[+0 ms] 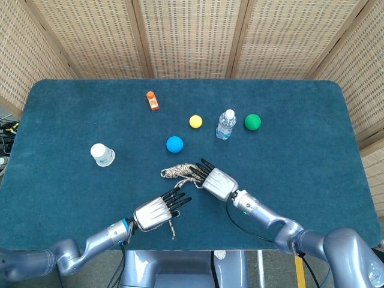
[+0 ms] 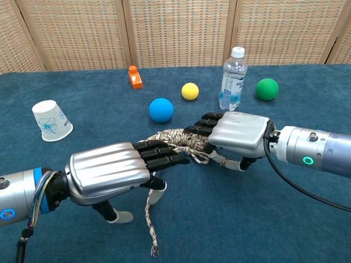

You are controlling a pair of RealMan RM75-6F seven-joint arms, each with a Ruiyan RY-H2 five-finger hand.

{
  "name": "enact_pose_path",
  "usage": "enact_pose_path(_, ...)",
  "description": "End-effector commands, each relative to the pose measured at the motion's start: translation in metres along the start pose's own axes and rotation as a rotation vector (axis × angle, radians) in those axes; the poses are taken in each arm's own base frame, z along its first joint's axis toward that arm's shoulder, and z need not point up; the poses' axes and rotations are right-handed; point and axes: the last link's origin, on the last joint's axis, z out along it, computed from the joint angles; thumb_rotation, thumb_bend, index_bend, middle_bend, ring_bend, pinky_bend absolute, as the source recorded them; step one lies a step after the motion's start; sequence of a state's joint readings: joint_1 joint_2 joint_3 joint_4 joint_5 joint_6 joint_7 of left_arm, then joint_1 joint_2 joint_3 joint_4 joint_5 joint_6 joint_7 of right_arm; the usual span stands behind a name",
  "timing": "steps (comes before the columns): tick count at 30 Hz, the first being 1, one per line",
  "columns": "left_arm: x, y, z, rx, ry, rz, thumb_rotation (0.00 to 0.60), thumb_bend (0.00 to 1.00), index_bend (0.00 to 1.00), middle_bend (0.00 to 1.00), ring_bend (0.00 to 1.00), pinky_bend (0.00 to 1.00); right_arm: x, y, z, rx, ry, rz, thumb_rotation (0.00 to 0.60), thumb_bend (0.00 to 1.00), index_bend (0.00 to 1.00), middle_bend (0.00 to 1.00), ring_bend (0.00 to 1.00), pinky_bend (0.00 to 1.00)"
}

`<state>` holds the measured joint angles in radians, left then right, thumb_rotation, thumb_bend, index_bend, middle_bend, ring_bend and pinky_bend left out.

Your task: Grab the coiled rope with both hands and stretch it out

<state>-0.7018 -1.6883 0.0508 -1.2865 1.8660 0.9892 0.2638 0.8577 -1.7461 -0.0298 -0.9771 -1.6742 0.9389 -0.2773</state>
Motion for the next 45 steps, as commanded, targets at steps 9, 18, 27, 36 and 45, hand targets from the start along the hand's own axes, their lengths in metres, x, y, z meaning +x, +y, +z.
enact_pose_path(9,-0.005,0.003,0.009,-0.006,-0.024,0.011,0.600,0.31,0.50,0.00,0.00,0.00,-0.001,-0.001,0.003,0.003,0.003,0.005,0.600,0.46,0.66,0.01,0.00,0.00)
enact_pose_path(18,-0.009,0.007,0.014,-0.011,-0.048,0.036,0.600,0.31,0.50,0.00,0.00,0.00,-0.003,0.001,0.001,-0.001,0.000,0.008,0.600,0.46,0.67,0.01,0.00,0.00)
enact_pose_path(27,-0.010,0.010,0.017,-0.017,-0.055,0.056,0.600,0.35,0.55,0.00,0.00,0.00,-0.005,0.002,0.000,-0.003,0.000,0.012,0.600,0.46,0.67,0.01,0.00,0.00)
enact_pose_path(36,-0.010,0.011,0.019,-0.014,-0.061,0.057,0.600,0.36,0.55,0.00,0.00,0.00,-0.006,0.002,0.000,-0.003,-0.001,0.013,0.600,0.46,0.67,0.01,0.00,0.00)
enact_pose_path(45,-0.011,0.012,0.019,-0.009,-0.069,0.057,0.600,0.36,0.57,0.00,0.00,0.00,-0.008,0.001,0.000,0.002,-0.004,0.008,0.600,0.46,0.67,0.01,0.00,0.00)
